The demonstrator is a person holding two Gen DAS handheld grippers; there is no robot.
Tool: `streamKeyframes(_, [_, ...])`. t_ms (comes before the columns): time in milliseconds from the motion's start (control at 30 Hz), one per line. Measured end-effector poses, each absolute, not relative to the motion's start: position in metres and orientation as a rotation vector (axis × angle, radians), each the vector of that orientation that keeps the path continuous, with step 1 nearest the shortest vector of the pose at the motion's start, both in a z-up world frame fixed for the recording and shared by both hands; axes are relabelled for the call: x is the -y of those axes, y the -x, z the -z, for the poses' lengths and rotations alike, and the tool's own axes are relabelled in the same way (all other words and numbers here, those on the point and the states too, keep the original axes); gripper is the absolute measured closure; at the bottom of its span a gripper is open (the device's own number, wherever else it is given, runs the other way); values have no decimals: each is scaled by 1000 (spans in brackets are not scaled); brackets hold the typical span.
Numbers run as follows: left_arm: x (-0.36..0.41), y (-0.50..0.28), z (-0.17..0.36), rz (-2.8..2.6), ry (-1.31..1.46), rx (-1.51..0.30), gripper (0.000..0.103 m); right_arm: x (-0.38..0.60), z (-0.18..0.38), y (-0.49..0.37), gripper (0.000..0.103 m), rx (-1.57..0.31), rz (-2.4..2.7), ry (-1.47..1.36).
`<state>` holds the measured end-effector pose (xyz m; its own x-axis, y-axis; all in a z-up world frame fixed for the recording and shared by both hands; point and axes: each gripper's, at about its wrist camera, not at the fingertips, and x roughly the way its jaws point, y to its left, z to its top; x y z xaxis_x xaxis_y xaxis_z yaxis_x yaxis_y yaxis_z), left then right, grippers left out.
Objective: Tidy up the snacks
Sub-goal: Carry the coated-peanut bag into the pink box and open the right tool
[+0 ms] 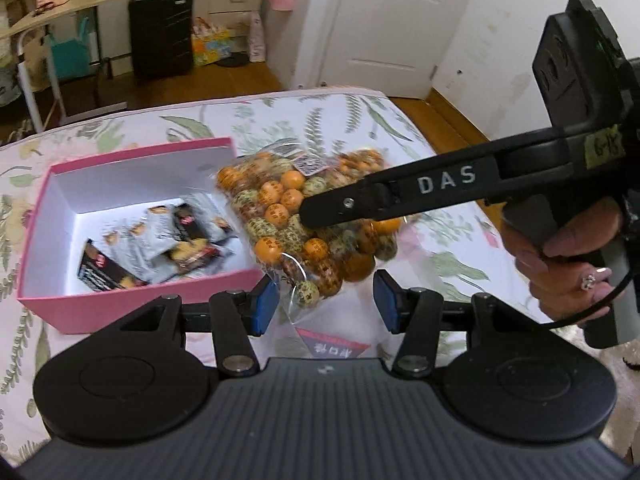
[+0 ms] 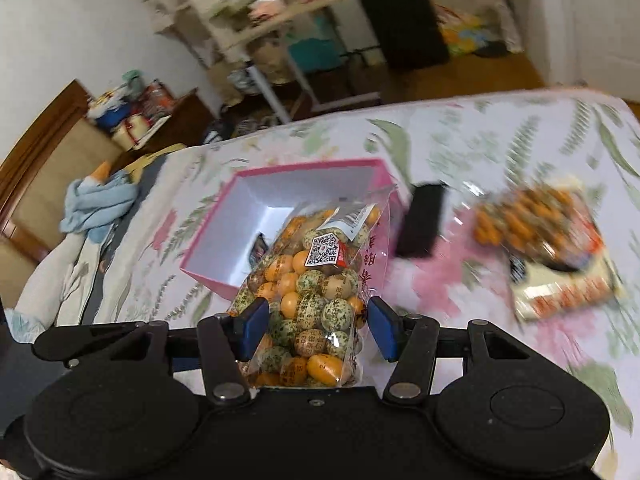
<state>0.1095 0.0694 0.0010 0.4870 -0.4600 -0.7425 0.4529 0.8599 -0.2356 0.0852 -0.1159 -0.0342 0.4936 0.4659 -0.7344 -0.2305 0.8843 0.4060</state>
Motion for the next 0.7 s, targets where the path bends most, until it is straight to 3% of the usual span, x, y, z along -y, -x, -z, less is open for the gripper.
streamKeyframes(433, [-114,-204,64,376,102,-927,53,75,104,-200,43,-1001,-545,-269])
streamKeyframes(700, [-118,-215,82,230,53,-862,52,50,117,-217,40,-990,-543,-165])
